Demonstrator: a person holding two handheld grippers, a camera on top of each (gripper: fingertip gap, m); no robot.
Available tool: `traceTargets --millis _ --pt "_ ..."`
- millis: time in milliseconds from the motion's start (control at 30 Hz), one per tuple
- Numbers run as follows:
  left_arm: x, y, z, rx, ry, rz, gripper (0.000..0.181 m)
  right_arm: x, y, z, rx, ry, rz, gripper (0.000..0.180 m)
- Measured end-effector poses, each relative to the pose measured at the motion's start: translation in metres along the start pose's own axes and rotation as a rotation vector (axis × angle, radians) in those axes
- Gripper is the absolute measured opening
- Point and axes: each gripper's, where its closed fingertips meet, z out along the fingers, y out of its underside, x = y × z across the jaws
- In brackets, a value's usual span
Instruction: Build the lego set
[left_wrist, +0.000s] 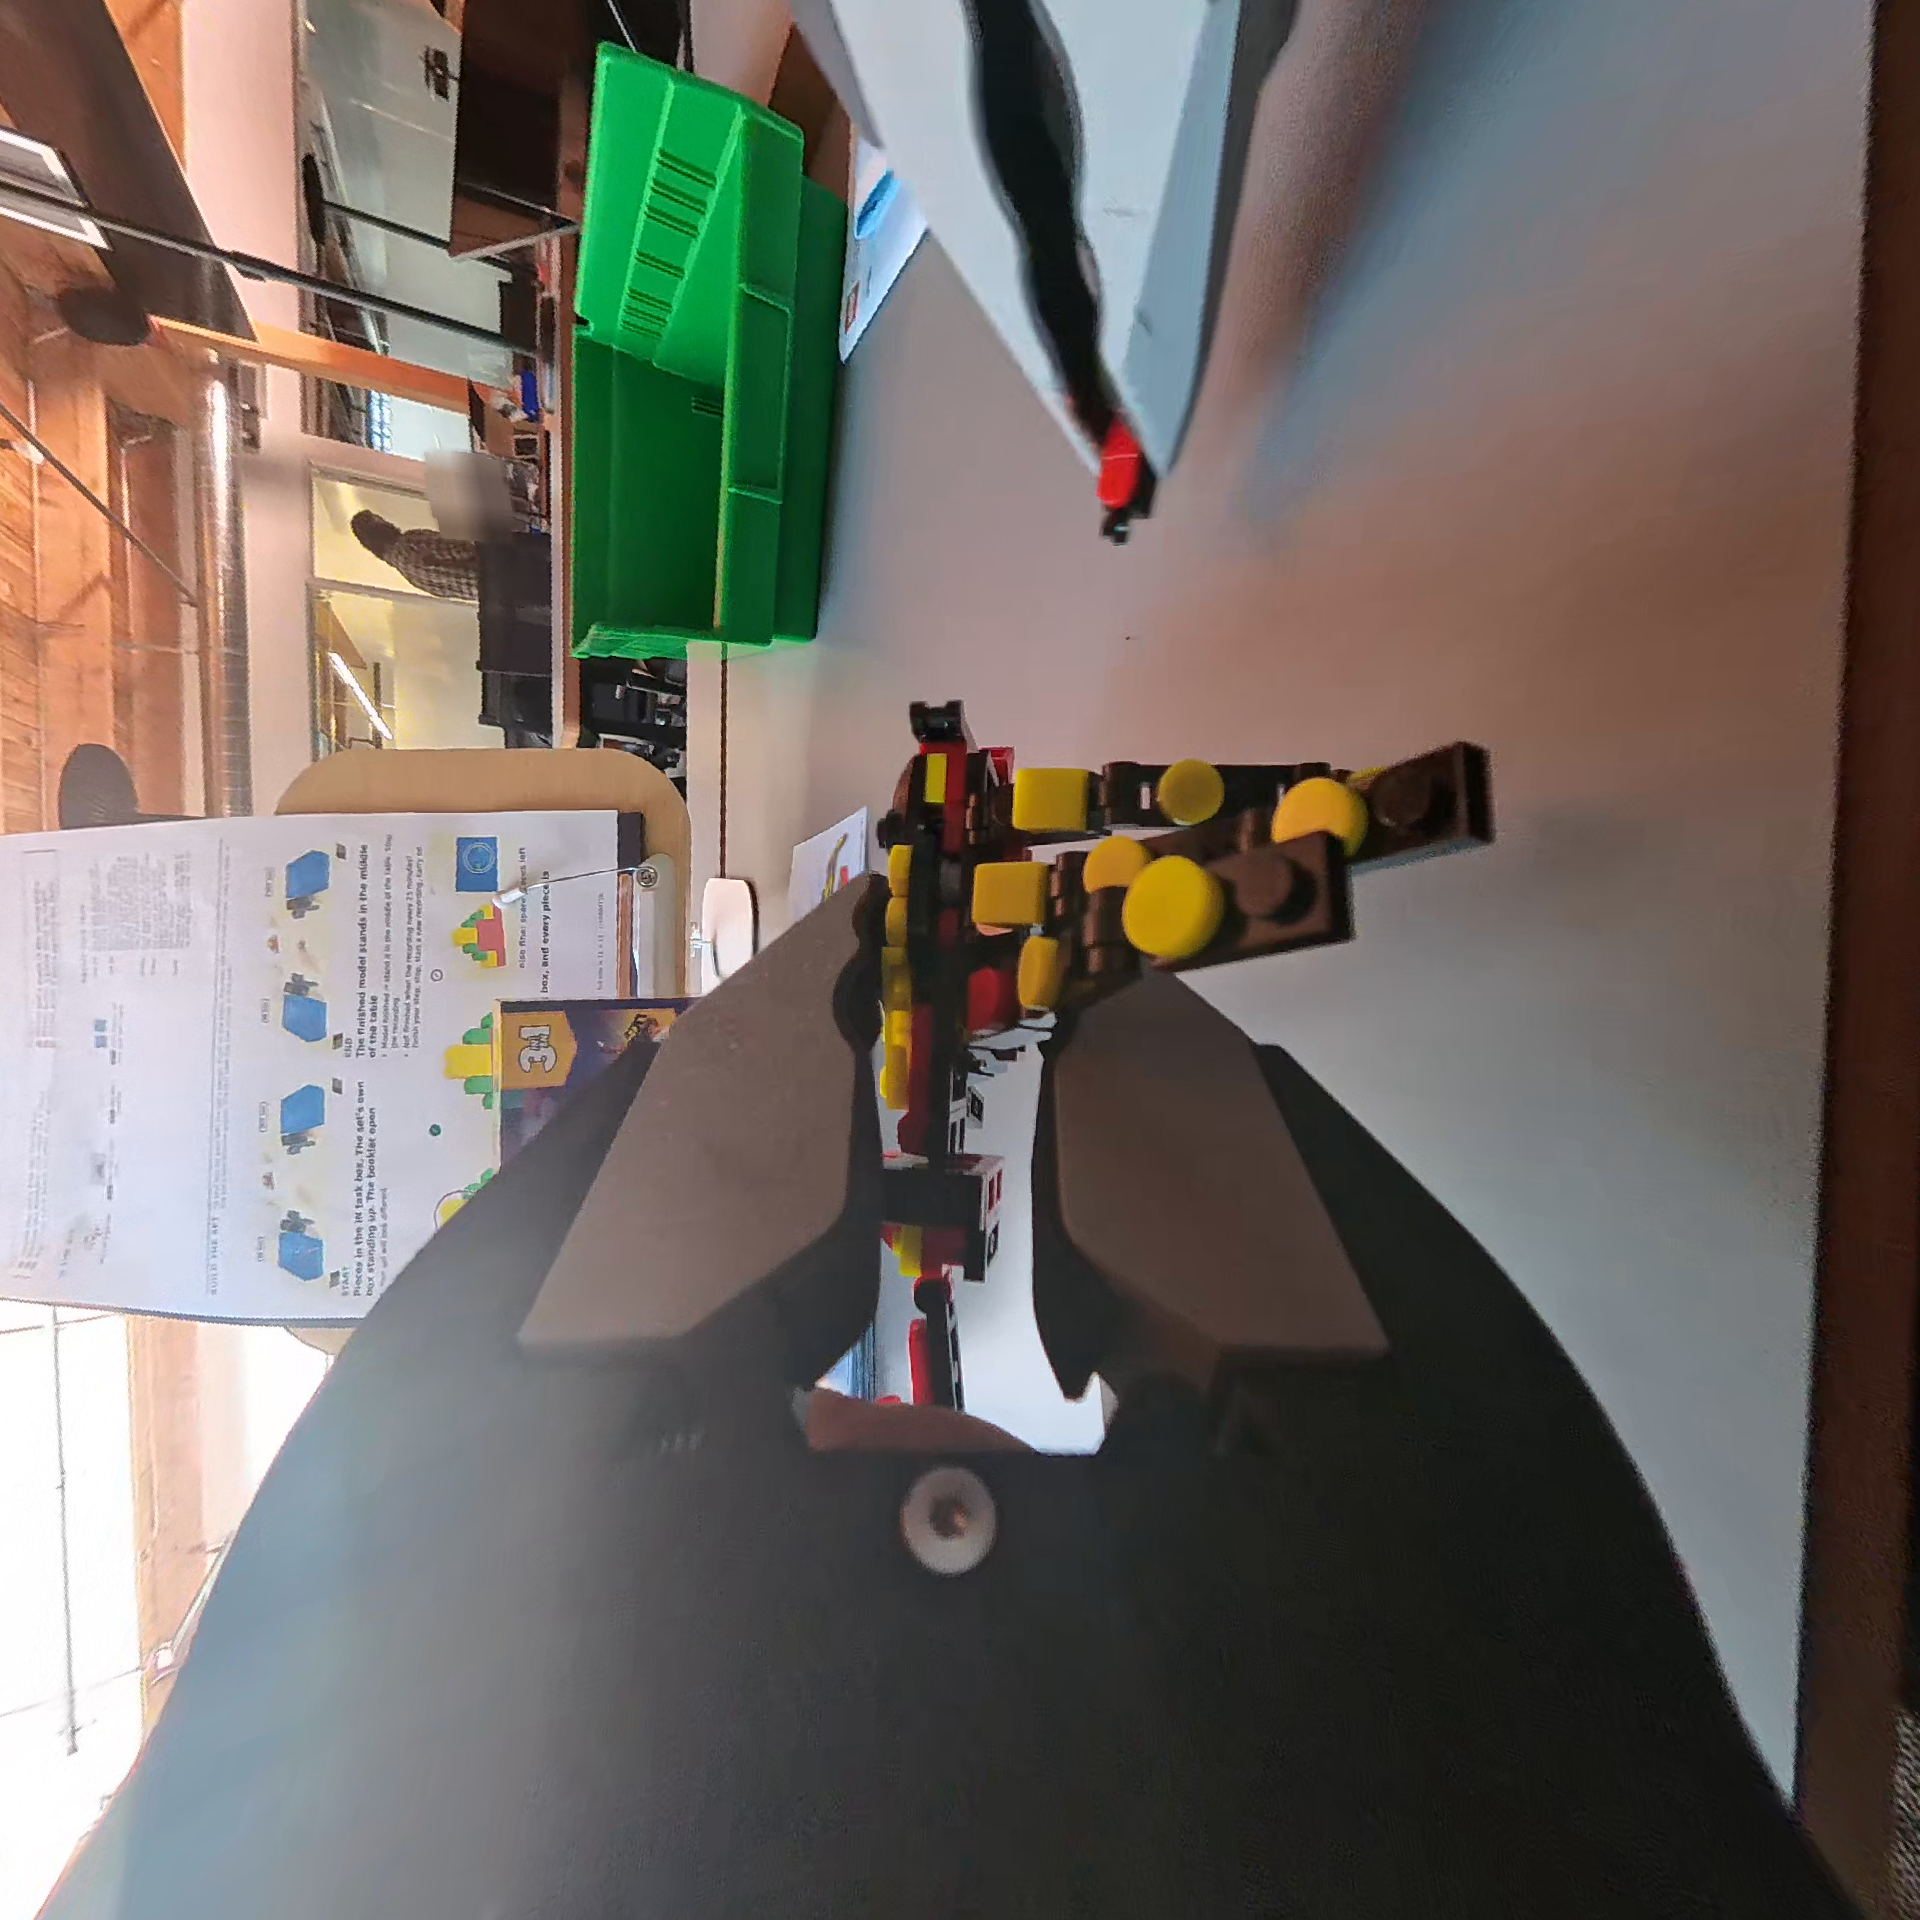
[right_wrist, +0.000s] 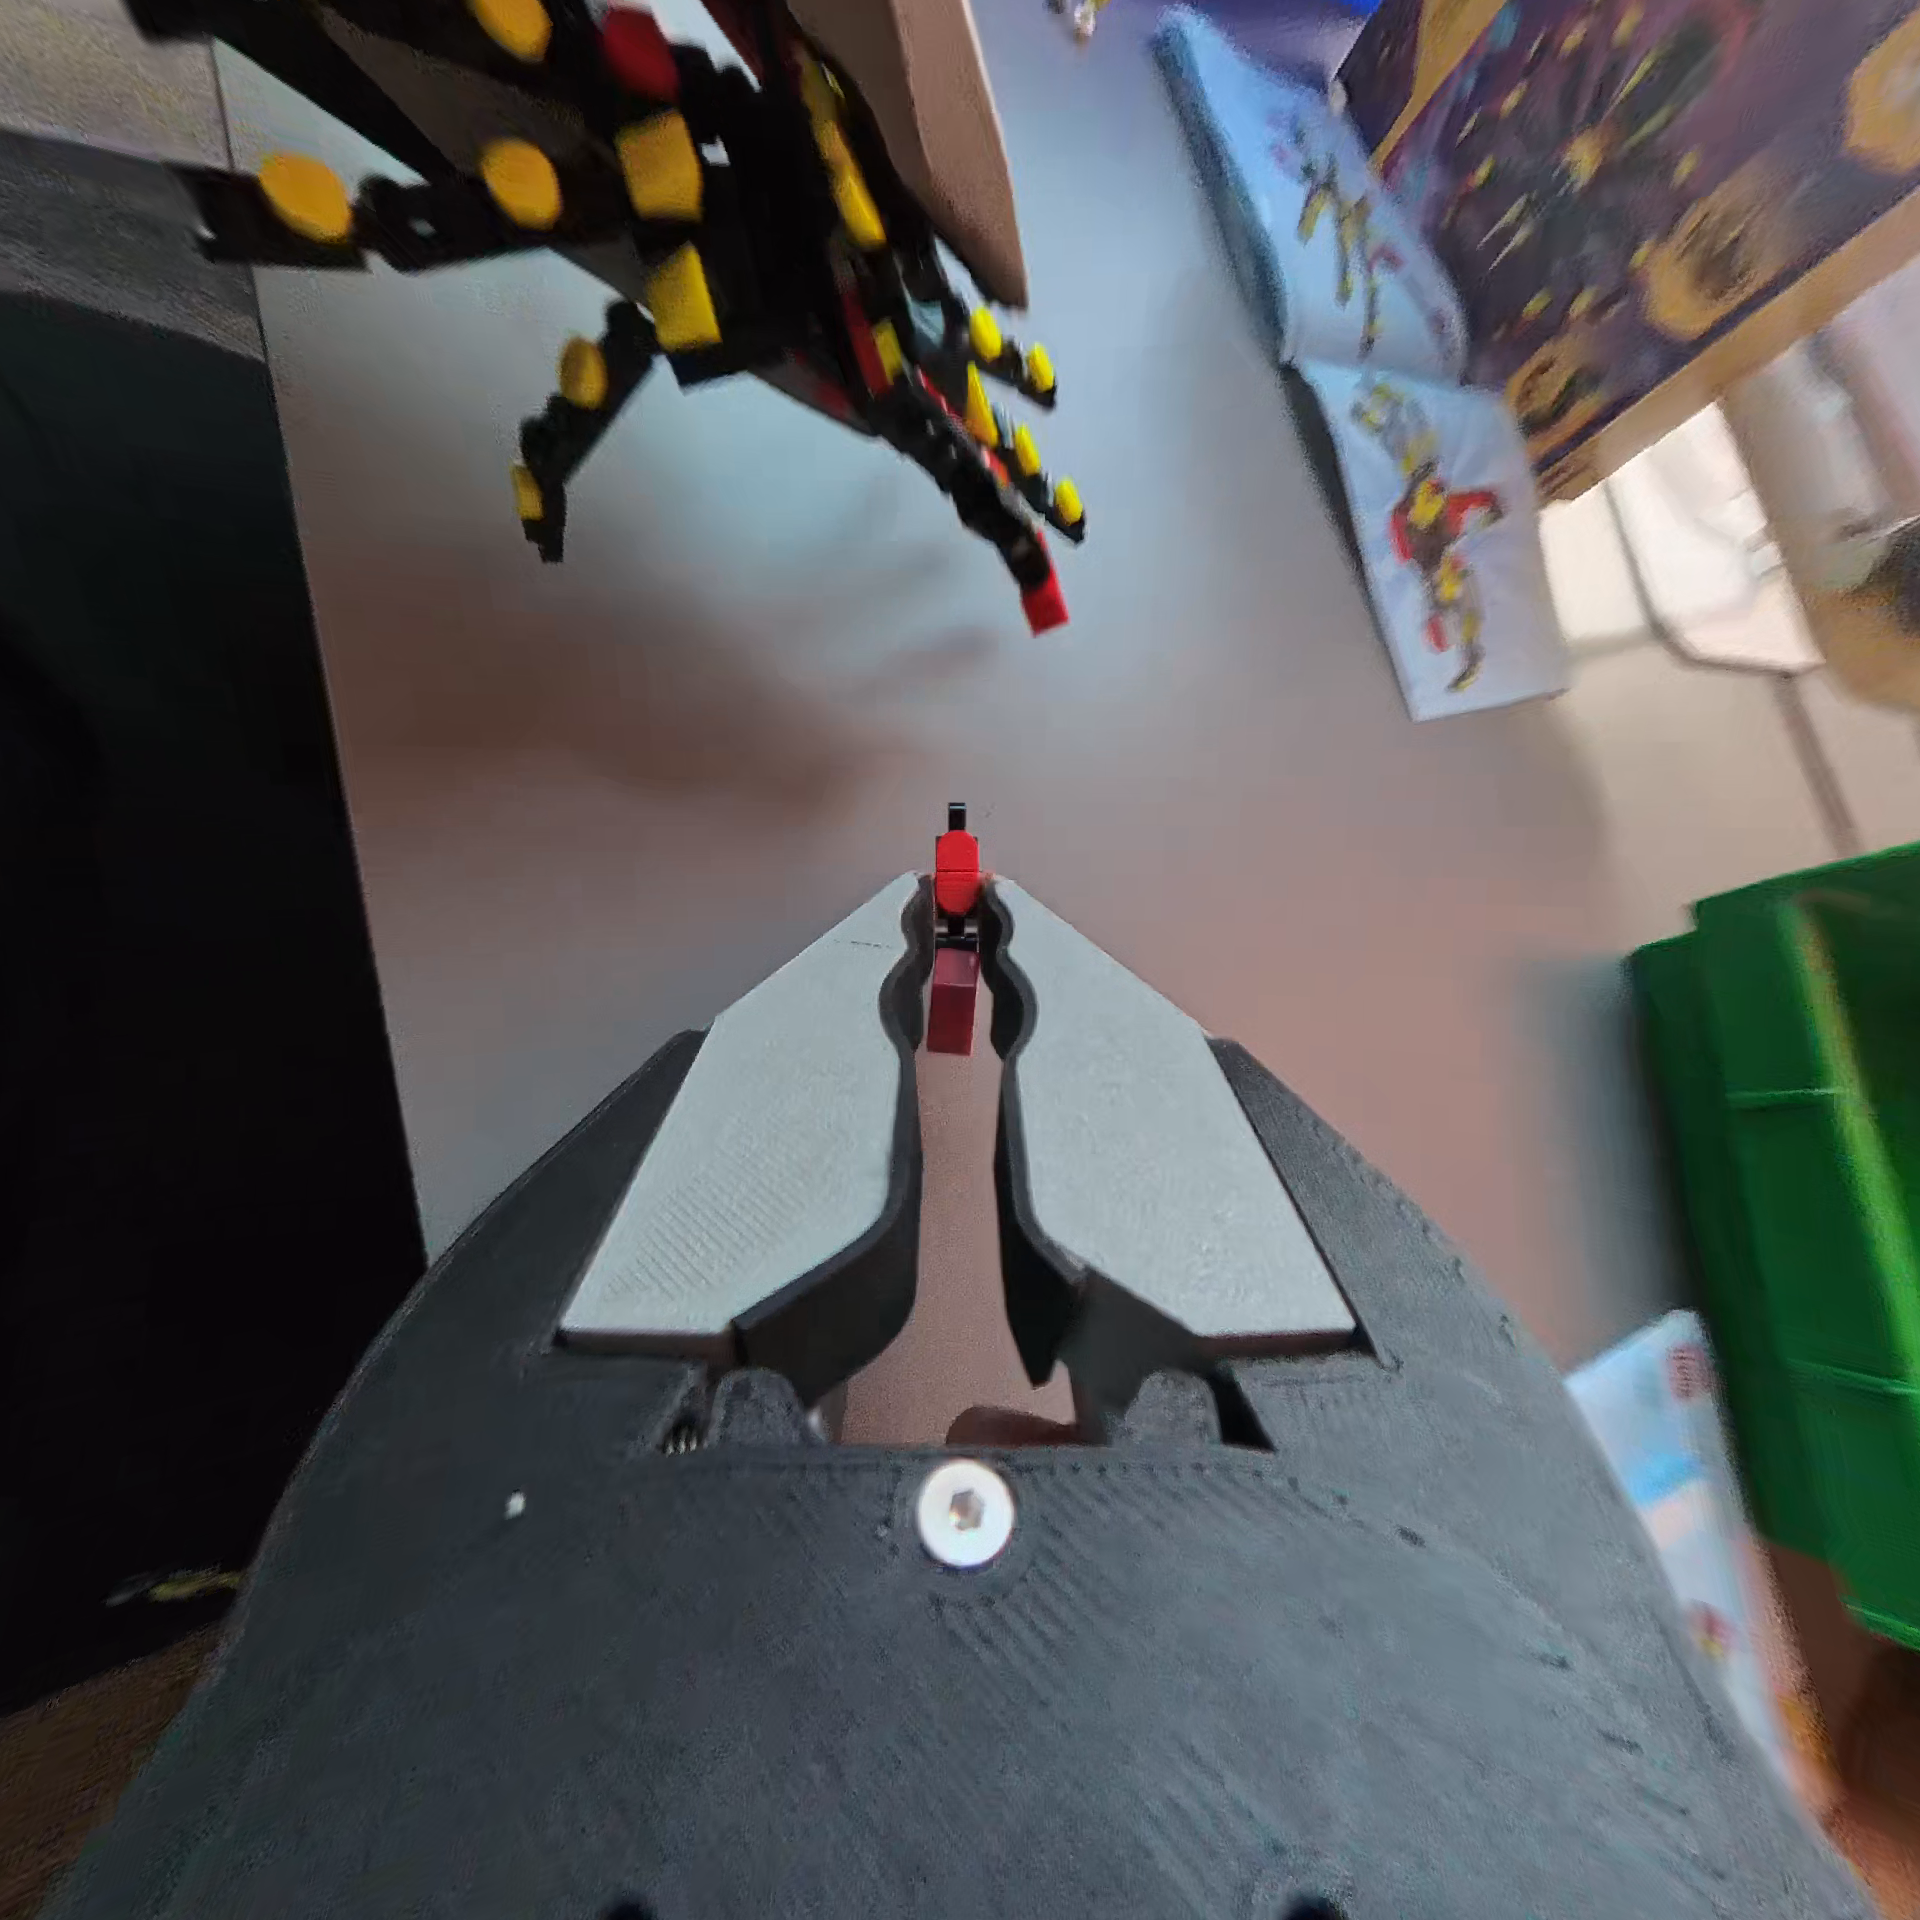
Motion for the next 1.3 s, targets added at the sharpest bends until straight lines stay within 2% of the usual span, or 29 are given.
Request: traceTargets --millis 200,400,667,1300 --pt "0.003 -0.003 0.002 -0.049 0.027 0.029 0.024 0.004 -0.042 -0.016 -0.036 0.341 -0.392 0.004" --pt "-0.001 -0.008 -0.003 -0.047 0.009 0.034 0.024 -0.002 -0.056 -0.022 -0.023 0.482 -0.553 0.004" --pt "0.000 -0.008 -0.001 -0.061 -0.013 0.045 0.024 -0.006 -0.056 -0.018 -0.084 0.531 -0.605 0.004" --pt "0.005 -0.010 0.004 -0.068 0.003 0.068 0.024 -0.010 -0.058 -0.017 -0.055 0.510 -0.590 0.004"
